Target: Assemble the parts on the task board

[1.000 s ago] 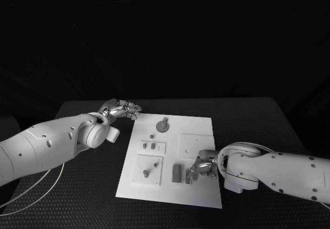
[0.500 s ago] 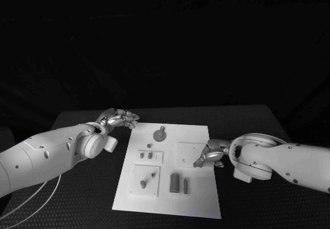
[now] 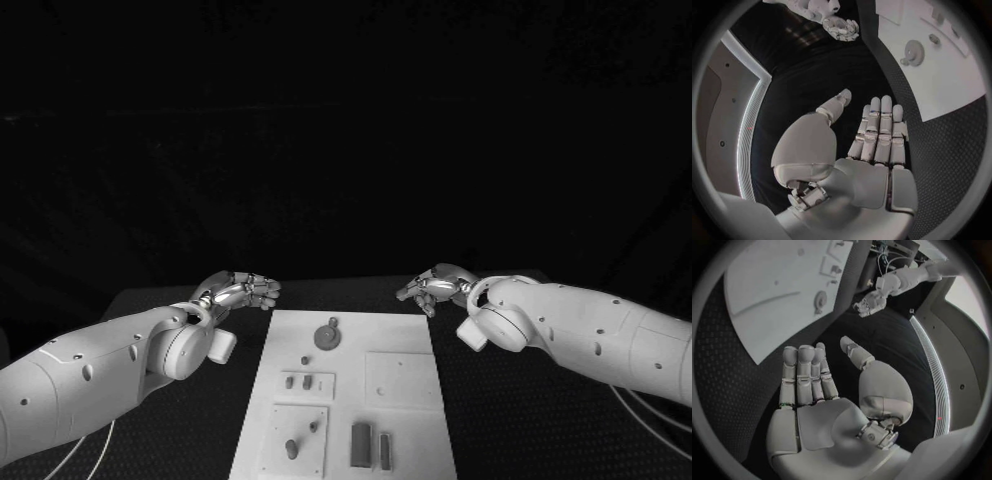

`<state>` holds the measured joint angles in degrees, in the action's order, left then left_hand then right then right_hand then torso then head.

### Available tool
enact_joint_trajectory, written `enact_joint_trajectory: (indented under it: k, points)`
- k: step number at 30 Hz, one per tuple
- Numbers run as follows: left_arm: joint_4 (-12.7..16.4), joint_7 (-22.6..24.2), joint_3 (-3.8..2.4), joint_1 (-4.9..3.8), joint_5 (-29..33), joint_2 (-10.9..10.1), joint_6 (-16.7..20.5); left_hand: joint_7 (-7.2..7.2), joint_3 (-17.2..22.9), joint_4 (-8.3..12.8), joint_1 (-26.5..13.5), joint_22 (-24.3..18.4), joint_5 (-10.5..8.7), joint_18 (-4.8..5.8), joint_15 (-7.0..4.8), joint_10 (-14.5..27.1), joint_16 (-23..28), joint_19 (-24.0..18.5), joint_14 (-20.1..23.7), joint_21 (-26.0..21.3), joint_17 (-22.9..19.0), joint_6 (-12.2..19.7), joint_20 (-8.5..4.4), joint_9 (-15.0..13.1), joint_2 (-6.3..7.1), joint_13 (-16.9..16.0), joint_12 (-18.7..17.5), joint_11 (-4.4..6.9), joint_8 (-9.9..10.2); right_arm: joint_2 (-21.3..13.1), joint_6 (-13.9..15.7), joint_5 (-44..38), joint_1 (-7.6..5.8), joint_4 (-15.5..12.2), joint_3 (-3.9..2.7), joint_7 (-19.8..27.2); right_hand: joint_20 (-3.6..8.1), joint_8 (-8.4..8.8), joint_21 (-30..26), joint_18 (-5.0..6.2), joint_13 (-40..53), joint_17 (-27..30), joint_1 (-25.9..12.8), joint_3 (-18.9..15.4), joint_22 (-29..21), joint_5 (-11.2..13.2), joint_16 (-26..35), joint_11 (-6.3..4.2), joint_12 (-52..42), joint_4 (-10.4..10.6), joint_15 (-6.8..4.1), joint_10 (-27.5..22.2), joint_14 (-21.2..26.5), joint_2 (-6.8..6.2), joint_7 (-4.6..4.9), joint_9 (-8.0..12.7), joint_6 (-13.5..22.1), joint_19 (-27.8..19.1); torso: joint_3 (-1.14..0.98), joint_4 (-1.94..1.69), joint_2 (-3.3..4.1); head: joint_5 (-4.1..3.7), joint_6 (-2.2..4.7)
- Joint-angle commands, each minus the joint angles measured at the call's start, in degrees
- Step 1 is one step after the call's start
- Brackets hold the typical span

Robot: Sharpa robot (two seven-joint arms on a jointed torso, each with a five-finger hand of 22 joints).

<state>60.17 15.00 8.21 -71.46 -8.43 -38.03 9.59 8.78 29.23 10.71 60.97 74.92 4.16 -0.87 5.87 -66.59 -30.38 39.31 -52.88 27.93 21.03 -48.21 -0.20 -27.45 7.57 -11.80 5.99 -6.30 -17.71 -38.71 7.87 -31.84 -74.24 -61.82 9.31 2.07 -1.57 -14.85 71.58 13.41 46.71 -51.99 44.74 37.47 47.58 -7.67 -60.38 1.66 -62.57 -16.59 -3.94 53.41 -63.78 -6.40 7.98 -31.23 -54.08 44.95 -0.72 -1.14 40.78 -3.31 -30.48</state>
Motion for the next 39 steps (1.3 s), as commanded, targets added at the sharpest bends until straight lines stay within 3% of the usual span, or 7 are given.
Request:
enact_joint_trajectory:
  k: [1, 19, 20, 22, 23, 28, 39]
  points:
    - [-1.45, 2.75, -0.19, -0.58, 4.79, 0.86, -2.67, -0.26, -0.1, 0.21, -0.47, 0.53, -0.39, -1.0, 0.13, 0.42, 0.68, -0.28, 0.96, -0.51, -0.12, 0.2, 0.32, 0.13, -0.13, 0.15, -0.34, 0.07, 0.02, 2.36, -2.27, 10.45, 1.63, 5.25, -1.52, 8.55, -1.49, 0.67, -5.07, -1.03, -3.8, 2.82, 0.48, 0.62, -1.95, -0.84, 6.3, 1.25, 6.45, 0.67, 1.95, -5.35, 7.13, -0.03, 0.72, 0.03, 1.01, -6.04, 0.42, -0.06, -1.27, -0.1, 2.07]
    - [-7.1, 3.43, -0.4, -1.16, 8.14, 3.81, -3.42, -0.74, -0.68, -0.33, -1.47, -0.21, -0.9, -0.5, 0.78, 5.48, 5.17, -2.32, 6.73, -3.94, -0.02, 2.8, 1.25, 0.92, 0.24, 2.8, -2.21, -0.01, 0.87, 7.21, -2.94, 15.99, 4.75, 13.87, -5.09, 11.28, -9.51, 1.2, -27.67, -3.51, -38.19, 22.97, 3.78, -6.54, -14.84, -0.84, 38.58, 6.09, 41.28, 0.16, 11.37, -0.28, 13.29, 2.89, 0.95, 2.64, 6.5, -17.67, -0.04, -0.55, -2.5, 0.87, 1.5]
    - [-7.17, 2.14, -0.36, -1.2, 6.68, 3.72, -1.96, -8.78, -29.23, -10.71, -19.07, -22.57, -4.16, 0.87, -5.87, 23.52, 30.38, -39.31, 52.88, -27.93, -21.03, 48.21, 0.2, 27.45, -7.57, 11.8, -5.99, 6.3, 17.71, 7.12, -1.8, 14.39, 4.41, 14.03, -5.12, 9.57, 1.57, 14.85, -71.58, -13.41, -46.71, 51.99, -44.74, -37.47, -47.58, 7.67, 60.38, -1.66, 62.57, 16.59, 3.94, -53.41, 63.78, 6.4, -7.98, 31.23, 54.08, -44.95, 0.07, -0.47, -2.45, 0.66, 1.78]
    - [-6.83, 2.25, -0.43, -1.08, 6.7, 3.62, -1.62, -8.78, -29.23, -10.71, -60.97, -25.24, -4.16, 0.87, -5.87, 25.89, 30.38, -39.31, 52.88, -27.93, -21.03, 48.21, 0.2, 27.45, -7.57, 11.8, -5.99, 6.3, 17.71, 7.01, -1.49, 14.54, 4.49, 13.69, -5.16, 9.72, 1.57, 14.85, -71.58, -13.41, -46.71, 51.99, -44.74, -37.47, -47.58, 7.67, 60.38, -1.66, 62.57, 16.59, 3.94, -53.41, 63.78, 6.4, -7.98, 31.23, 54.08, -44.95, 0.08, -0.43, -2.62, 0.72, 1.64]
    - [-6.5, 2.37, -0.5, -0.97, 6.71, 3.53, -1.29, -8.78, -29.23, -10.71, -60.97, -26.95, -4.16, 0.87, -5.87, 66.59, 30.38, -39.31, 52.88, -27.93, -21.03, 48.21, 0.2, 27.45, -7.57, 11.8, -5.99, 6.3, 17.71, 6.91, -1.2, 14.67, 4.56, 13.36, -5.19, 9.86, 1.57, 14.85, -71.58, -13.41, -46.71, 51.99, -44.74, -37.47, -47.58, 7.67, 60.38, -1.66, 62.57, 16.59, 3.94, -53.41, 63.78, 6.4, -7.98, 31.23, 54.08, -44.95, 0.1, -0.39, -2.79, 0.78, 1.51]
    - [-2.74, 3.65, -1.3, 0.3, 6.89, 2.47, 2.42, -8.78, -29.23, -10.71, -60.97, -74.92, -4.16, 0.87, -5.87, 66.59, 30.38, -39.31, 52.88, -27.93, -21.03, 48.21, 0.2, 27.45, -7.57, 11.8, -5.99, 6.3, 17.71, 5.74, 2.19, 16.23, 5.43, 9.6, -5.56, 11.48, 1.57, 14.85, -71.58, -13.41, -46.71, 51.99, -44.74, -37.47, -47.58, 7.67, 60.38, -1.66, 62.57, 16.59, 3.94, -53.41, 63.78, 6.4, -7.98, 31.23, 54.08, -44.95, 0.27, 0.03, -4.67, 1.48, 0.02]
    - [15.54, 9.91, -5.18, 6.48, 7.76, -2.66, 20.46, -8.78, -29.23, -10.71, -60.97, -74.92, -4.16, 0.87, -5.87, 66.59, 30.38, -39.31, 52.88, -27.93, -21.03, 48.21, 0.2, 27.45, -7.57, 11.8, -5.99, 6.3, 17.71, 0.06, 18.69, 23.79, 9.62, -8.68, -7.38, 19.35, 1.57, 14.85, -71.58, -13.41, -46.71, 51.99, -44.74, -37.47, -47.58, 7.67, 60.38, -1.66, 62.57, 16.59, 3.94, -53.41, 63.78, 6.4, -7.98, 31.23, 54.08, -44.95, 0.71, 1.11, -9.49, 3.27, -3.82]
